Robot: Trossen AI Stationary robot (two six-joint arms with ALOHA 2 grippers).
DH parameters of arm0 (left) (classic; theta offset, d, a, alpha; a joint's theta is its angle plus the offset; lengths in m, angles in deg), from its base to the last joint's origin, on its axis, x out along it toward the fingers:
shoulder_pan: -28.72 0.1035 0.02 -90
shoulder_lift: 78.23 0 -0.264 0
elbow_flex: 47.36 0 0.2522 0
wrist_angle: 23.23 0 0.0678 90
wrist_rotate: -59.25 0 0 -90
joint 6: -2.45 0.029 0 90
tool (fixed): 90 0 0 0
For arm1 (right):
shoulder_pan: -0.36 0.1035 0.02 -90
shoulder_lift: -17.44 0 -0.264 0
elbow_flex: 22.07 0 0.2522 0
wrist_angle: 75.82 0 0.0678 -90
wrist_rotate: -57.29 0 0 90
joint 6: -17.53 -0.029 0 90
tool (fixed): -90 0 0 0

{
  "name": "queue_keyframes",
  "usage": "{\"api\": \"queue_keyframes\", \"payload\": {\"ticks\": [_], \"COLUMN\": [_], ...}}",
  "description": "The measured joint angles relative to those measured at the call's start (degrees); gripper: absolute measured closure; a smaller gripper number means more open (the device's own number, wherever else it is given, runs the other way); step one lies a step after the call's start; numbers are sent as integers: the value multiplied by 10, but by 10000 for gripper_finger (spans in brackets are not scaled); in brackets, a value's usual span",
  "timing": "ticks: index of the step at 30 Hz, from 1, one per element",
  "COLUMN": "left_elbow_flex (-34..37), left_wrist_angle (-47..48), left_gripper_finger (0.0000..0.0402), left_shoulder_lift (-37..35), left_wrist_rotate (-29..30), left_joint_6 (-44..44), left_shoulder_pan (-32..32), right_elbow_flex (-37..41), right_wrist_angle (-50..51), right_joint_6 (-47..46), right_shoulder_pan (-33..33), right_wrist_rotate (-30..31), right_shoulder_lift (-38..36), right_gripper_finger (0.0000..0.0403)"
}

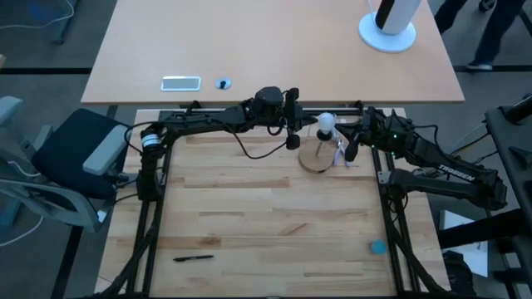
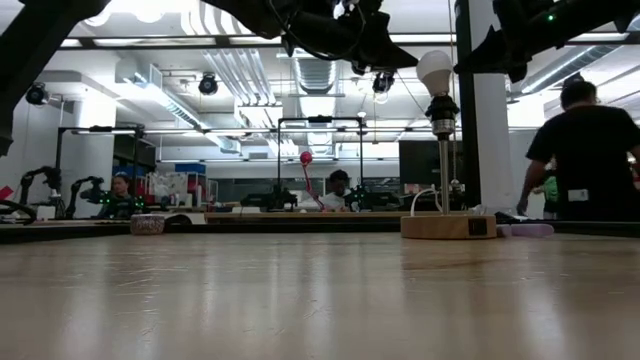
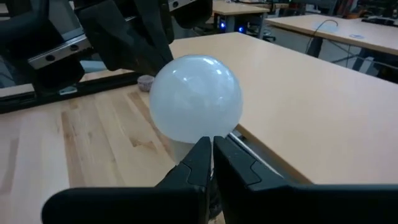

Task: Screw lightbulb
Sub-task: Insert the lightbulb on the lamp

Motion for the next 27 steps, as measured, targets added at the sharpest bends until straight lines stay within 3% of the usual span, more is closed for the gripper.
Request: {"api": "queue_keyframes", "payload": {"ticks": [17, 27], "left_elbow_flex": [1, 1], "left_wrist_angle": [33, 27], "left_gripper_finger": [401, 401], "left_shoulder_lift": [-11, -5], "left_wrist_rotate": [0, -1], "left_joint_6": [1, 2], "left_shoulder_pan": [-2, -1], "right_elbow_flex": [0, 0], "right_wrist_angle": [10, -52], "right_joint_6": [17, 54], "right_shoulder_pan": [0, 0], "right_wrist_rotate": [59, 55], "right_shoulder_lift": [-12, 33], "right_gripper_finger": [390, 390]}}
